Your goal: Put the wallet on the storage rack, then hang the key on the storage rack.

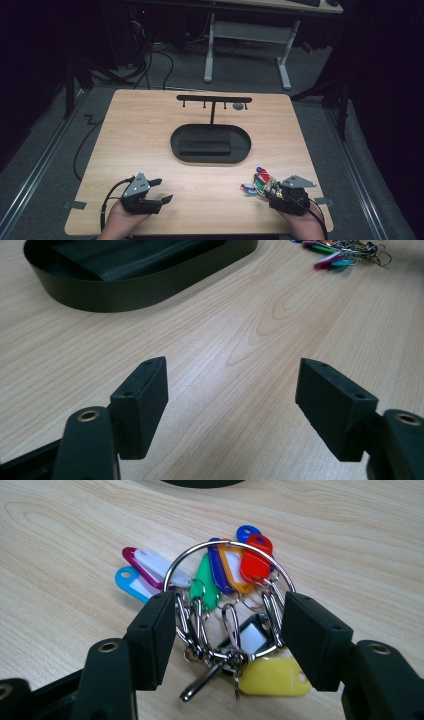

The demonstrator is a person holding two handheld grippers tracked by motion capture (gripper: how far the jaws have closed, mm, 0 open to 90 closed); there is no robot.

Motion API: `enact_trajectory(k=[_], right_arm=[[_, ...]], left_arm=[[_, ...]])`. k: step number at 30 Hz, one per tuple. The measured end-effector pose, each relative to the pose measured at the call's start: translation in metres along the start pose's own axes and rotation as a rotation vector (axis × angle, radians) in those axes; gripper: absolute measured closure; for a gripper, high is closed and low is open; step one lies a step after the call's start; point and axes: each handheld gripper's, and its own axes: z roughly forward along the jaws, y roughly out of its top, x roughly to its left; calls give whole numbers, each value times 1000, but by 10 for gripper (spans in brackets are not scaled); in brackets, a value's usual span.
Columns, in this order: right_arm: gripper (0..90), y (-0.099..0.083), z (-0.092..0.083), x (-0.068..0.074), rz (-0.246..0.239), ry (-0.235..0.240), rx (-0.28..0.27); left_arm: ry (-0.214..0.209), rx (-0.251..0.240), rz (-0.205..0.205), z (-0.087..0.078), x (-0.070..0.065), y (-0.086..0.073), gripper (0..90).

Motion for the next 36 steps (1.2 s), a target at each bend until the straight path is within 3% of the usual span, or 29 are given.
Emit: enact_trajectory(k=[7, 14, 18, 26, 32, 36], right_arm=[[396, 19, 1, 6, -57, 37, 55], [408, 29, 4, 12, -107, 74, 123], [422, 34, 6, 15, -135, 87, 154], [534, 55, 17, 28, -194, 116, 310], [573, 65, 31, 31, -228, 116, 414], [616, 71, 39, 30, -213, 124, 440]], left_arm=[[41, 27, 19, -1, 1, -3, 249], [78, 6, 39, -5, -1, -1, 249], [81, 10, 42, -5, -1, 0, 249], [60, 45, 31, -5, -1, -2, 254], [66, 37, 28, -10, -1, -3, 255], [60, 40, 32, -10, -1, -4, 256]])
